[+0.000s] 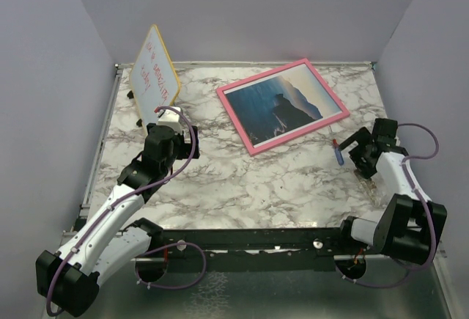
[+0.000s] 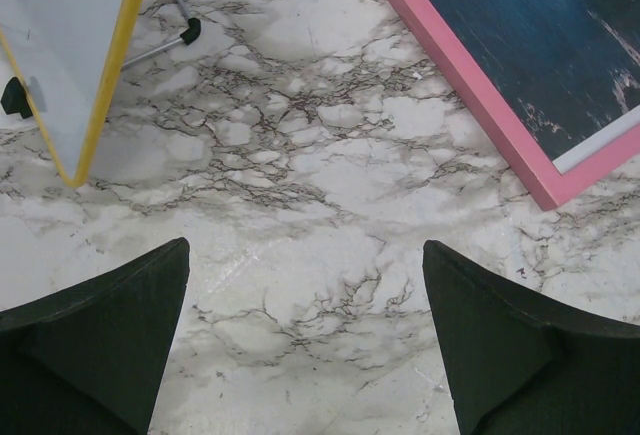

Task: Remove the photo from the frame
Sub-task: Adjust the distractor at the center of the board, then move the screwdriver to the center of the board, then move the photo frame to the center of the board, then adjust the photo frame at the center of the board.

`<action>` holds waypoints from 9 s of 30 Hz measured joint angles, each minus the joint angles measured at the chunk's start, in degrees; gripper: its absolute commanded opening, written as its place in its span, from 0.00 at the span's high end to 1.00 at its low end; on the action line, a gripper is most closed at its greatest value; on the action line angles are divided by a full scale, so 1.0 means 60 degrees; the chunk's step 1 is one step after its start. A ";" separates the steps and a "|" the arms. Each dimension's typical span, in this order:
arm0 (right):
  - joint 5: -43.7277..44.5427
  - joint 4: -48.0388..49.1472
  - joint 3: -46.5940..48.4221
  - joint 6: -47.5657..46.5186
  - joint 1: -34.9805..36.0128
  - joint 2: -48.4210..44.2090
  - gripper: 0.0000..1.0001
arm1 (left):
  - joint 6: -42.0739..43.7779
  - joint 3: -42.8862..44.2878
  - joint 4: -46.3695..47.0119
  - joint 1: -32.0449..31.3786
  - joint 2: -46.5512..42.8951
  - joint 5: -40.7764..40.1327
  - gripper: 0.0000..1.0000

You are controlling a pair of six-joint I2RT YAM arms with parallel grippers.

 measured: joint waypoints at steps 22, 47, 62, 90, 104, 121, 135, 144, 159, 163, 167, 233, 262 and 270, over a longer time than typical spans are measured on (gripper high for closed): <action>0.2204 -0.0605 -0.0240 0.0678 -0.0678 0.0692 0.00 | -0.0004 0.0000 0.0004 0.0000 0.0018 0.0000 0.01; -0.3129 0.1071 0.3333 -0.1432 0.1625 0.3650 0.02 | -0.0004 0.0000 0.0004 0.0000 0.0087 -0.0007 0.01; -0.2546 0.0958 0.4900 -0.1719 0.1821 0.5956 0.03 | -0.0004 0.0000 0.0004 0.0000 0.0157 -0.0102 0.01; -0.0138 0.0321 0.3909 -0.2561 0.1789 0.4878 0.00 | -0.0004 0.0000 0.0004 0.0000 0.0273 -0.0102 0.01; -0.1366 0.0557 0.3676 -0.2299 0.1847 0.4557 0.01 | -0.0004 0.0000 0.0004 0.0000 0.0270 -0.0102 0.01; 0.1067 0.0171 0.5158 0.1909 0.7034 0.4921 0.17 | -0.0004 -0.0004 0.0004 0.0000 0.0149 -0.0171 0.01; 0.2463 -0.0962 0.5563 0.4437 0.8021 0.5657 0.23 | -0.0004 -0.0004 0.0004 0.0000 0.0124 -0.0175 0.01; 0.2583 -0.1253 0.5643 0.4663 0.8036 0.5992 0.45 | -0.0004 -0.0004 0.0004 0.0000 0.0033 -0.0175 0.01; 0.2586 -0.0736 0.5515 0.4382 0.8098 0.6291 0.68 | 0.0000 -0.0004 0.0004 0.0000 0.0015 -0.0266 0.01; 0.2605 -0.0750 0.5515 0.4364 0.8116 0.6291 0.68 | -0.0004 -0.0004 0.0004 0.0000 0.0015 -0.0288 0.01; 0.2703 -0.0452 0.5235 0.4324 0.8200 0.6124 0.68 | -0.0004 -0.0004 0.0000 0.0000 0.0015 -0.0288 0.01; 0.0164 0.2543 -0.1534 0.2280 0.9894 -0.0583 0.16 | -0.2331 -0.0379 0.1603 -0.0266 0.5013 -0.0947 0.38; 0.0667 0.1643 -0.1464 0.2667 0.9894 -0.1402 0.09 | -0.2925 -0.1450 0.3592 0.0266 0.4976 0.1832 0.91; 0.1606 0.1035 -0.0951 0.2980 0.9894 -0.1402 0.08 | -0.3293 -0.2124 0.3745 -0.0168 0.4262 0.2157 0.92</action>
